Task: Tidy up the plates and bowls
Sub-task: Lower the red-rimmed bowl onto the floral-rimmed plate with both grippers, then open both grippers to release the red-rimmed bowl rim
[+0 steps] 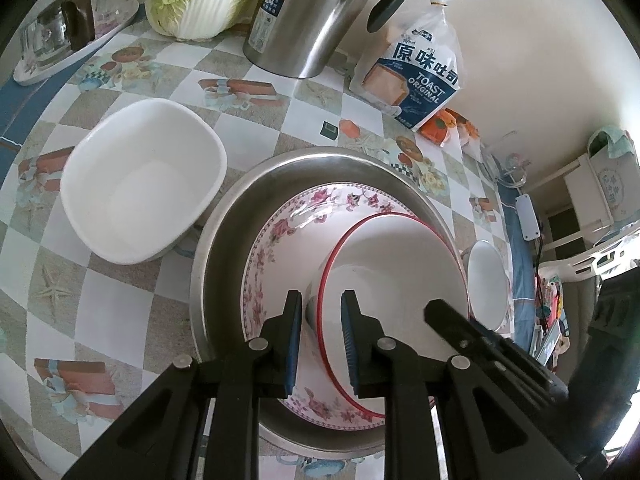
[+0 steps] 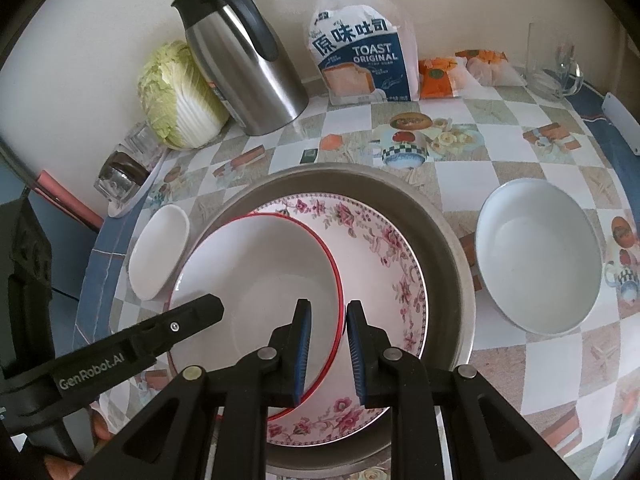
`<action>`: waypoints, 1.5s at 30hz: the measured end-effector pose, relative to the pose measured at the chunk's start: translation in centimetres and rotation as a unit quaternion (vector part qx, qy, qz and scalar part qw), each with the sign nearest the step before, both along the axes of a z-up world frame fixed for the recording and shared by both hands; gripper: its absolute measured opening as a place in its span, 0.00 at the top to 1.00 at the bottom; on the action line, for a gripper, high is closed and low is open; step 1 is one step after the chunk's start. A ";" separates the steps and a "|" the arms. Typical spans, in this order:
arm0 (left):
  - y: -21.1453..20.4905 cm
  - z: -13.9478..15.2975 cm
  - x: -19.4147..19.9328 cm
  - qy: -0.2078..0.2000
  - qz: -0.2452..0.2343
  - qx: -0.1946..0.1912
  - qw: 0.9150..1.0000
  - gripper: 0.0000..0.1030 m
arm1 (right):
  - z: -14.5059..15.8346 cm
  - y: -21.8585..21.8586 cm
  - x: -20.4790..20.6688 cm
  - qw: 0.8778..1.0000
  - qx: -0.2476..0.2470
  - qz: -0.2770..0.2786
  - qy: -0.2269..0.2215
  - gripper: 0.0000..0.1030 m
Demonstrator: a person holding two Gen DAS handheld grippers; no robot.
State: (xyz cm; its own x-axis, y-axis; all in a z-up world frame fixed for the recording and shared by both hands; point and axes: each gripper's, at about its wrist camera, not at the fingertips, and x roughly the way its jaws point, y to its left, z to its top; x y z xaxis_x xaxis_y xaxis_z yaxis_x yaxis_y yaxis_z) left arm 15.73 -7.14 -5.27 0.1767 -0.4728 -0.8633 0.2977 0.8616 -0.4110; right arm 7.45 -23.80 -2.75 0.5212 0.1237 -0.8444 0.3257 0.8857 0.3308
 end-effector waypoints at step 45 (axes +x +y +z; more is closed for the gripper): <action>7.3 6.2 0.1 -0.105 0.097 0.051 0.988 0.14 | 5.7 1.3 -1.4 0.996 -0.077 -0.002 -0.039 0.19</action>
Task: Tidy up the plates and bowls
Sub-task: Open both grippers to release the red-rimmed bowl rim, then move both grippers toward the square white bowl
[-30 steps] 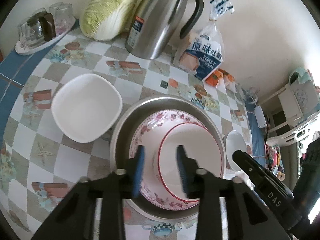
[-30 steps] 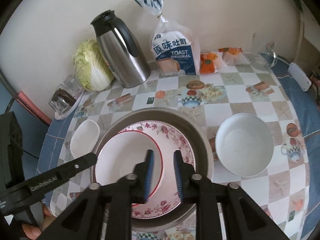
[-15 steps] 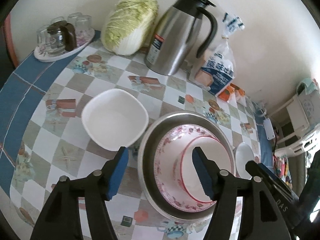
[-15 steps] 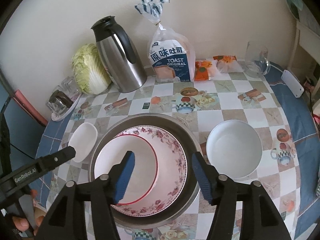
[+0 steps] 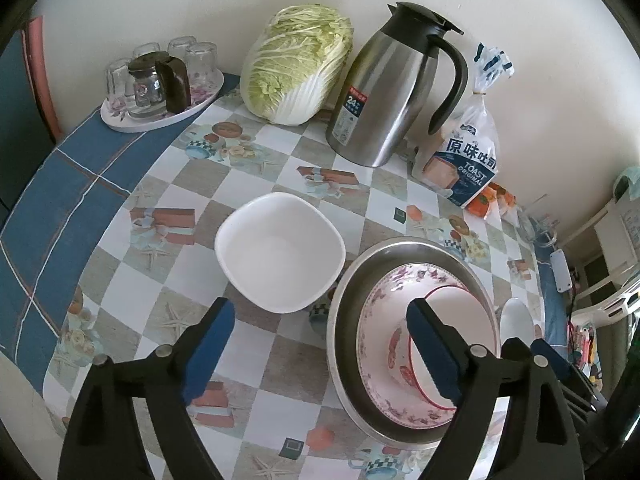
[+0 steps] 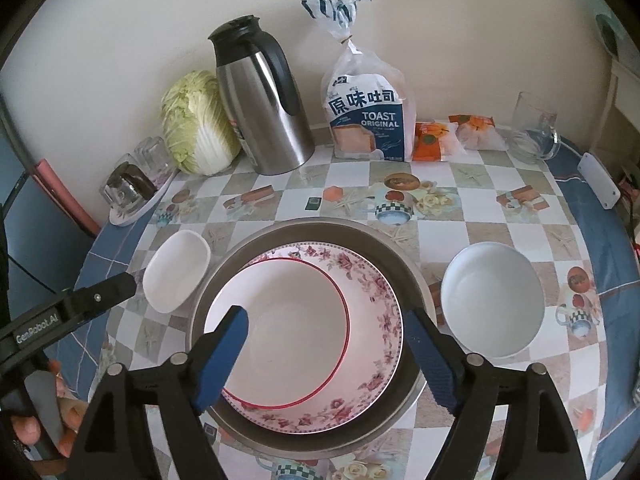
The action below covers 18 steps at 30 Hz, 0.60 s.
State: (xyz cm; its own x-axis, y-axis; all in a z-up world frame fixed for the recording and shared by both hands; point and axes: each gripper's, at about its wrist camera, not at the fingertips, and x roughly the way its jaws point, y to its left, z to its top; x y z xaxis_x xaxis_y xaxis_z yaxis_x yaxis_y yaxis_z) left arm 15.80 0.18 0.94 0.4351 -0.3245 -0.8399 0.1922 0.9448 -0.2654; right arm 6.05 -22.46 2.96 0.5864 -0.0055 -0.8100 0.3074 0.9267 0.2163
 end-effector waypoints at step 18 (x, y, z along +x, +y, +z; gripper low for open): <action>2.7 -0.1 1.1 -0.004 0.023 -0.009 1.000 0.13 | -1.1 0.7 0.5 1.000 -0.009 -0.008 0.008 0.00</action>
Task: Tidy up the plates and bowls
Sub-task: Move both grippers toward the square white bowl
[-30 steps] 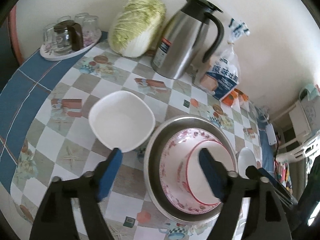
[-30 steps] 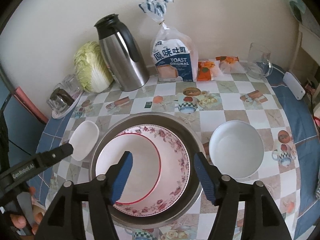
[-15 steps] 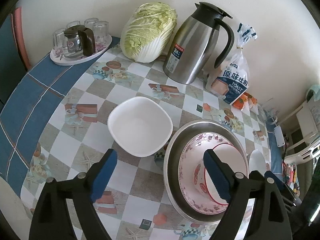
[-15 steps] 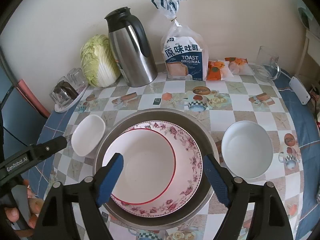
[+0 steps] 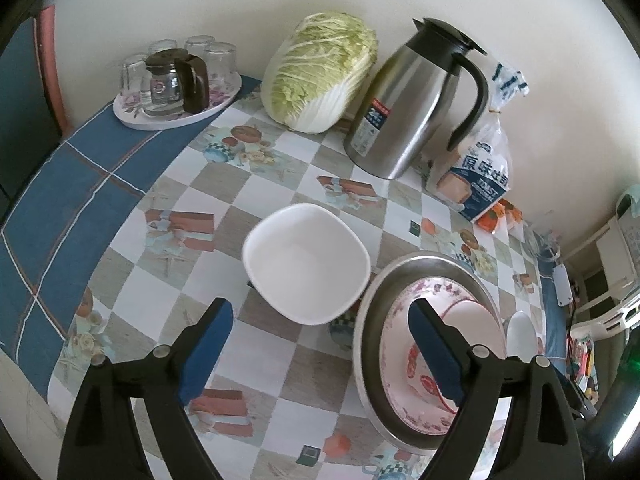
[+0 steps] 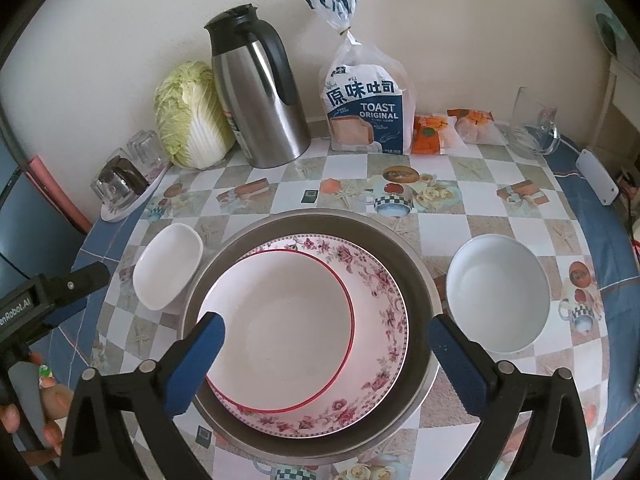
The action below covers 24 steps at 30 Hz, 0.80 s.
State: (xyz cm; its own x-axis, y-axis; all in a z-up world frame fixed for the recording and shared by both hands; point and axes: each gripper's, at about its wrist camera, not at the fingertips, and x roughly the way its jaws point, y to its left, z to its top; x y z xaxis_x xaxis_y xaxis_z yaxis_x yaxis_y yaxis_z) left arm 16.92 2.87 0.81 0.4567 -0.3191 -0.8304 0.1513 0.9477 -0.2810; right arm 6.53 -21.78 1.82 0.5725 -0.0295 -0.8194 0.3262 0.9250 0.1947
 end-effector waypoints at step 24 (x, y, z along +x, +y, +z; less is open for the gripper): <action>5.1 -1.0 3.7 -0.005 0.054 -0.054 0.997 0.10 | 2.9 3.0 0.8 0.996 -0.003 -0.003 -0.090 0.00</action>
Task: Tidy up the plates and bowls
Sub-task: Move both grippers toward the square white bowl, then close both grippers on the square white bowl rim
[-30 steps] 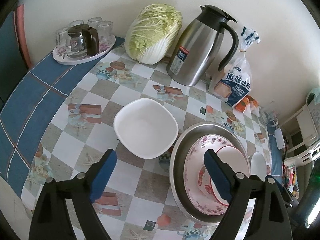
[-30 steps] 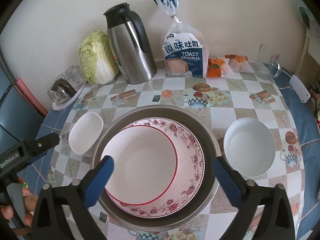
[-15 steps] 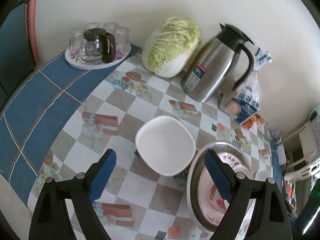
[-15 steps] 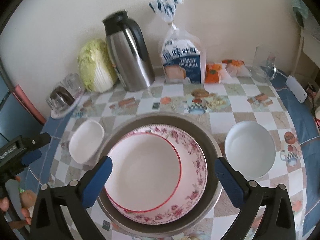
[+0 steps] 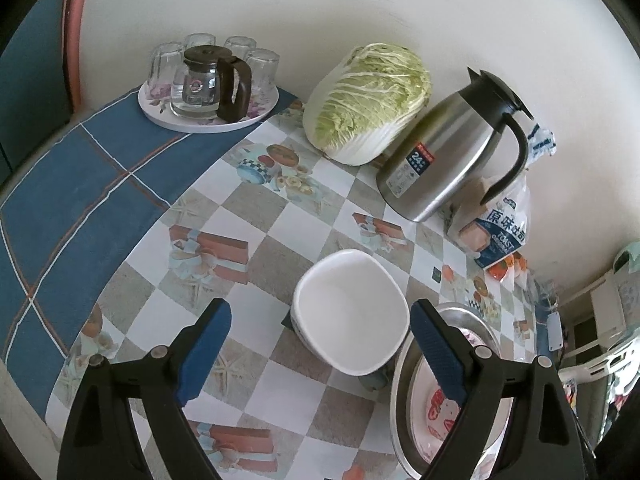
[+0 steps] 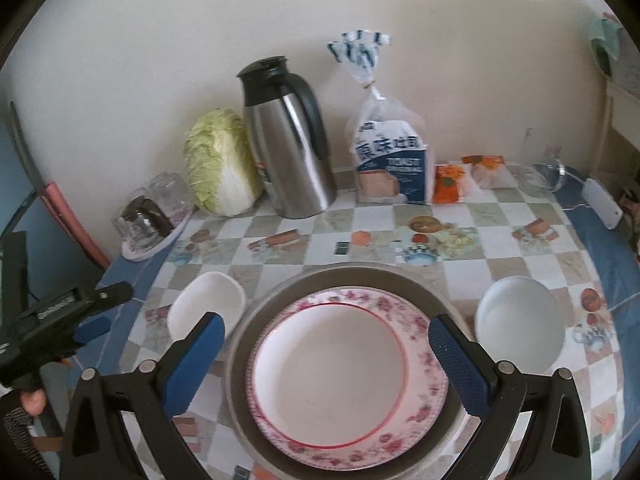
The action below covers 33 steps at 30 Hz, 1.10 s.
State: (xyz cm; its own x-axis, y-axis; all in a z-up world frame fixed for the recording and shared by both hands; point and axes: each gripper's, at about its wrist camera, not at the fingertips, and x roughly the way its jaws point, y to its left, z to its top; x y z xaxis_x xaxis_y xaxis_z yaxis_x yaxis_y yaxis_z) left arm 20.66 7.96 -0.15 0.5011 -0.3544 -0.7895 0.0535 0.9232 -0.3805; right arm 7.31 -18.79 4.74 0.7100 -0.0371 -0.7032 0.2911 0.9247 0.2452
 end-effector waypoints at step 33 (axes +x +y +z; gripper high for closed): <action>2.1 -7.2 3.8 0.084 0.042 -0.061 0.994 0.04 | -4.4 8.2 15.5 0.977 -0.067 0.082 0.186 0.44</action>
State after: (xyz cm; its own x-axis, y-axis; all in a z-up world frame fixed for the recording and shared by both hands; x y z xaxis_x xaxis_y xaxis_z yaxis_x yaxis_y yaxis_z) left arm 24.47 10.02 -7.40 0.3973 -0.4157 -0.8181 -0.0958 0.8679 -0.4874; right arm 22.84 -10.56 0.34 0.4108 -0.0541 -0.9101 0.1821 0.9830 0.0238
